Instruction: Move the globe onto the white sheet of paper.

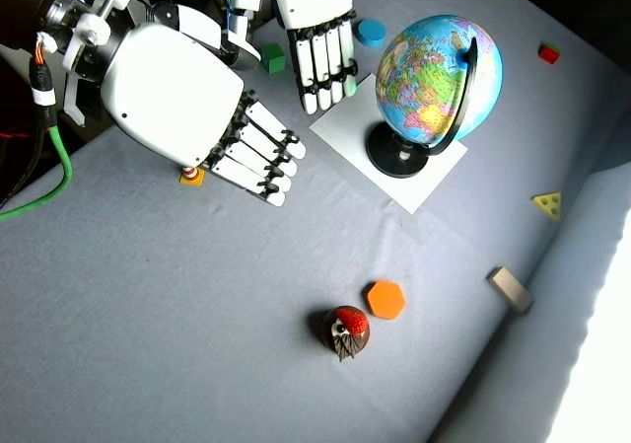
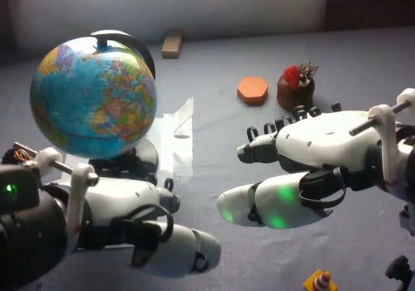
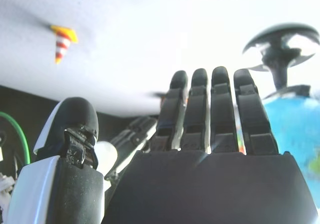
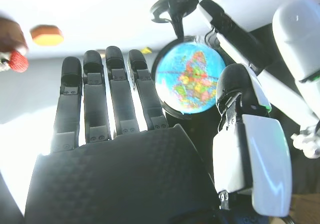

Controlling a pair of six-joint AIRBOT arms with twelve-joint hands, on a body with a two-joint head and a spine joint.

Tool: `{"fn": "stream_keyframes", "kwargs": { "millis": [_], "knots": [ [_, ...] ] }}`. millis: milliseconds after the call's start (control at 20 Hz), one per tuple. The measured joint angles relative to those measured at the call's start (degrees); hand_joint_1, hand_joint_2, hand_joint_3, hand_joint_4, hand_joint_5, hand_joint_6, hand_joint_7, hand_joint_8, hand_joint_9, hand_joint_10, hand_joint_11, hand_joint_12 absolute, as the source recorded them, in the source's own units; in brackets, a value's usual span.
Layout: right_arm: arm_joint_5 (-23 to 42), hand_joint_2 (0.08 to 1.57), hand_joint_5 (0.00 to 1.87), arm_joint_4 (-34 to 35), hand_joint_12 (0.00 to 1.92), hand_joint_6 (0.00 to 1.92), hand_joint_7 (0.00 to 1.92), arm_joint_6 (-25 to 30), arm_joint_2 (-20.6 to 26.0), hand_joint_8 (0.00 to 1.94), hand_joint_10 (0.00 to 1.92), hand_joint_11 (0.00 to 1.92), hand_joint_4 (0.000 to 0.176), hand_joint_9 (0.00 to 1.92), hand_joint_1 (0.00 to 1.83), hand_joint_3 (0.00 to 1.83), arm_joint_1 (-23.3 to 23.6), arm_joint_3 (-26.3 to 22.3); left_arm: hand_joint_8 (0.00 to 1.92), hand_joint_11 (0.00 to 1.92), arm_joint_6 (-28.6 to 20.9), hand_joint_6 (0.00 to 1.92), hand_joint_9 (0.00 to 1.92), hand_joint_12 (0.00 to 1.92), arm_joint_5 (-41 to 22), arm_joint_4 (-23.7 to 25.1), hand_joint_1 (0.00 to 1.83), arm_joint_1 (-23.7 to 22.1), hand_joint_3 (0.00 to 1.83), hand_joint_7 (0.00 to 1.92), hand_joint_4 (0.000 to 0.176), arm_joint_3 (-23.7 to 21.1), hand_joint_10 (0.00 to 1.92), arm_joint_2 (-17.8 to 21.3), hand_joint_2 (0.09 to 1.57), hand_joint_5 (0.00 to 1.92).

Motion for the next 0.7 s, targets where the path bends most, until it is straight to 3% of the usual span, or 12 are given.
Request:
{"fn": "stream_keyframes", "kwargs": {
  "millis": [50, 150, 200, 250, 350, 450, 550, 650, 700],
  "knots": [
    [0.00, 1.15, 0.48, -0.02, 0.89, 0.09, 0.51, 0.00, 0.00, 0.06, 0.06, 0.00, 0.000, 0.37, 0.02, 0.00, 0.00, 0.00, 0.00, 0.03, 1.77, 0.00, 0.21, 0.05, -1.33, -1.84, 0.00, -1.16, 0.00, 0.30, 0.000, 0.20, 0.01, -0.11, 1.18, 0.22],
    [0.20, 1.15, 0.61, -0.37, 1.29, 0.15, 0.68, 0.26, -0.02, 0.10, 0.15, 0.00, 0.000, 0.56, 0.03, 0.00, 0.02, 0.00, 0.02, 0.00, 4.52, 0.01, 0.39, 0.49, -2.86, -4.61, 0.00, -3.02, 0.00, 0.50, 0.000, 0.79, 0.01, -0.11, 1.19, 0.42],
    [0.22, 1.16, 0.65, -0.79, 1.52, 0.35, 0.80, 0.61, 0.00, 0.16, 0.61, 0.07, 0.000, 0.57, 0.02, 0.00, 0.00, -0.02, 0.02, 0.05, 4.81, 0.04, 0.57, 0.89, -2.97, -5.09, 0.00, -3.45, 0.00, 0.67, 0.000, 1.16, 0.05, -0.11, 1.21, 0.57],
    [0.22, 1.16, 0.62, -1.20, 1.66, 0.61, 0.84, 0.81, 0.00, 0.27, 0.99, 0.16, 0.000, 0.54, 0.02, 0.00, 0.02, 0.00, 0.04, 0.12, 5.53, 0.05, 0.70, 1.14, -3.06, -5.31, 0.00, -3.69, 0.00, 0.77, 0.000, 1.22, 0.10, 0.02, 1.23, 0.65],
    [0.15, 1.21, 0.69, -1.55, 1.90, 1.16, 0.83, 0.85, 0.00, 1.12, 1.66, 0.48, 0.000, 0.62, 0.15, 0.01, 0.02, 0.00, 0.17, 0.42, 7.15, 0.21, 0.79, 1.58, -3.37, -7.19, 0.10, -4.83, 0.00, 1.05, 0.000, 1.51, 0.85, 0.70, 1.32, 0.89],
    [0.37, 1.31, 0.77, -1.57, 1.92, 1.42, 0.86, 0.85, -0.13, 1.47, 1.85, 0.69, 0.000, 0.75, 0.24, 0.03, 0.02, -0.02, 0.57, 0.54, 8.50, 0.70, 0.82, 1.74, -3.45, -7.15, 0.25, -4.87, 0.00, 1.06, 0.000, 1.66, 1.24, 1.31, 1.35, 0.86],
    [0.35, 1.38, 0.87, -1.55, 1.92, 1.56, 0.98, 0.87, -0.11, 1.61, 1.91, 0.88, 0.000, 0.90, 0.34, 0.04, 0.02, 0.00, 1.38, 0.67, 8.85, 1.22, 0.90, 1.91, -3.54, -7.54, 0.39, -4.87, 0.00, 0.94, 0.000, 1.81, 1.66, 1.77, 1.38, 0.88],
    [0.42, 1.42, 0.93, -1.66, 1.92, 1.70, 1.06, 0.87, -0.13, 1.77, 1.92, 1.07, 0.000, 1.06, 0.41, 0.05, 0.02, -0.02, 1.73, 0.82, 9.27, 1.50, 0.99, 1.92, -3.19, -7.63, 0.58, -4.90, 0.00, 0.96, 0.000, 1.92, 1.90, 2.45, 1.37, 0.94],
    [0.37, 1.44, 0.99, -1.66, 1.92, 1.84, 1.11, 0.87, -0.11, 1.91, 1.92, 1.16, 0.000, 1.14, 0.46, 0.05, 0.02, 0.00, 1.85, 0.93, 9.31, 1.65, 1.08, 1.92, -3.06, -7.67, 0.65, -4.96, 0.00, 1.02, 0.000, 1.92, 1.92, 3.04, 1.36, 0.99]
  ]
}}
